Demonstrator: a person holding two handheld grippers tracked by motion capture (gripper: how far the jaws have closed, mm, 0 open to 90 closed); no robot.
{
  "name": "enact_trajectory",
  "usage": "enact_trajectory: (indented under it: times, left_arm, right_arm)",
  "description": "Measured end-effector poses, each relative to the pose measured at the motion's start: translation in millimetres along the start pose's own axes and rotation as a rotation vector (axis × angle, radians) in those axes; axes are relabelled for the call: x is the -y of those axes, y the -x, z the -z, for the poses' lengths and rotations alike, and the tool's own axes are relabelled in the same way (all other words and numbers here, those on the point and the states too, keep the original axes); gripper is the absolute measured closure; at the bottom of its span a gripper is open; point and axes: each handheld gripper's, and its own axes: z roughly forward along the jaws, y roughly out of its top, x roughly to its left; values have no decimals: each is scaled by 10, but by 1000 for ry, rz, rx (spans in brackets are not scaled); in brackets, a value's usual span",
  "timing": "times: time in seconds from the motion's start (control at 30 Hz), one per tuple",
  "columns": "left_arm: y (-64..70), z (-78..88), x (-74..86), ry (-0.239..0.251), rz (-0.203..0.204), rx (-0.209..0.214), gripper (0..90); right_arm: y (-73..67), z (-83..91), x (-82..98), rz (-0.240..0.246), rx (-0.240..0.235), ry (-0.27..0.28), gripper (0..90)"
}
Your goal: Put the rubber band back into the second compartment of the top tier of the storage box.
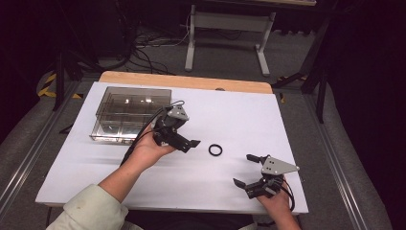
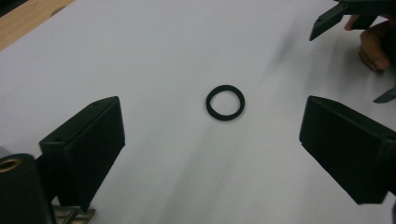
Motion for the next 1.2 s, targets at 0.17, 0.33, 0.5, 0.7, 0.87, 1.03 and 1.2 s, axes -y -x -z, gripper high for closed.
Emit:
enact_trajectory:
  times: [0.17,0.33,0.5,0.7,0.87,1.03,1.2]
  left_arm:
    - [8,-73,-25,7,44,-12,67]
    - [28,-156,-47,1,72,-40,74]
    - [48,-226,-78,-4,85,-36,85]
    - [64,-309,-108,-8,72,-51,96]
    - [85,-384,-121,-18,68,-47,118]
    - [89,-468,-131,-29,61,-39,148]
    - [114,-567,-139,-49,45,-49,179]
  right_arm:
    - [0,3,0,-3,-2,2,23]
    - [2,5,1,-2,-3,6,23]
    - [4,5,1,-2,-3,7,23]
    - [1,5,1,-8,-4,8,23]
    - [0,5,1,-7,-4,7,23]
    - [1,6,1,-5,-4,8,23]
    - [1,6,1,-3,-5,8,23]
